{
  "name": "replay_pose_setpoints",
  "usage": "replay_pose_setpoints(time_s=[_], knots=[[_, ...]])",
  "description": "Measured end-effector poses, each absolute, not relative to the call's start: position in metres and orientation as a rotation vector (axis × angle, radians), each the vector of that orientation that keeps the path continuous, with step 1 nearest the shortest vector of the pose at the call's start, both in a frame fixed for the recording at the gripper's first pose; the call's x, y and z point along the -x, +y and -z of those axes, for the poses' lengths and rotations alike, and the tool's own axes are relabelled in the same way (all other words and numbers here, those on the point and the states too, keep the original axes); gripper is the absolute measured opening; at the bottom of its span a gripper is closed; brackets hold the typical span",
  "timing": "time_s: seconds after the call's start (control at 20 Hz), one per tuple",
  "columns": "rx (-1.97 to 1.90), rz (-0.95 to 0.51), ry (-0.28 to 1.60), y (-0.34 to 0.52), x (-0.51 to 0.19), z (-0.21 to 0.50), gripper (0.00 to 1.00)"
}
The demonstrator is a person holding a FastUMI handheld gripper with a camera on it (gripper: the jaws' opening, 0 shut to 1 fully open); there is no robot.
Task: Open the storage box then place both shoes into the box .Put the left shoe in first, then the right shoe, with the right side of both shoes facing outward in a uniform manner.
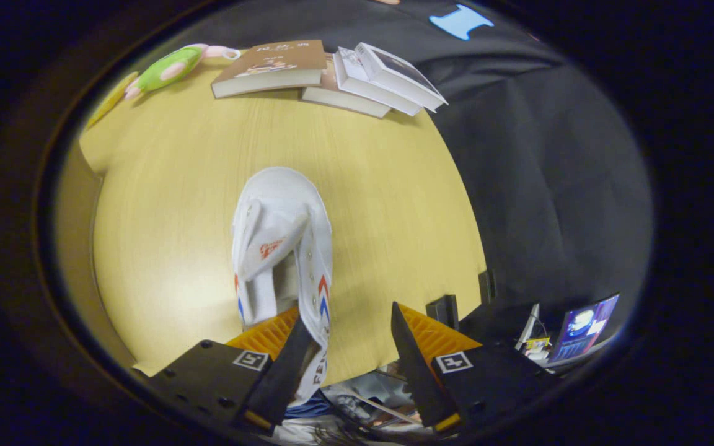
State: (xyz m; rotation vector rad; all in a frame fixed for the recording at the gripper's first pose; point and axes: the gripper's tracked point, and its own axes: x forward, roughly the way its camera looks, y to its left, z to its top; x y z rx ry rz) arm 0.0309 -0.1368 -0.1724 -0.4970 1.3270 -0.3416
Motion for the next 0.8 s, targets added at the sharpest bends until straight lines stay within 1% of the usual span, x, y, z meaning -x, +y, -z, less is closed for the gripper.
replay_pose_setpoints(time_s=[0.15,0.25,0.55,0.65,0.8], knots=[[0.502,0.322,1.342,-0.142,-0.037,0.185,0.71],[0.457,0.299,1.354,-0.139,-0.035,0.194,0.64],[0.422,0.319,1.319,-0.134,-0.033,0.199,0.43],[0.440,0.315,1.316,-0.134,-0.032,0.198,0.43],[0.402,0.320,1.306,-0.131,-0.031,0.203,0.35]])
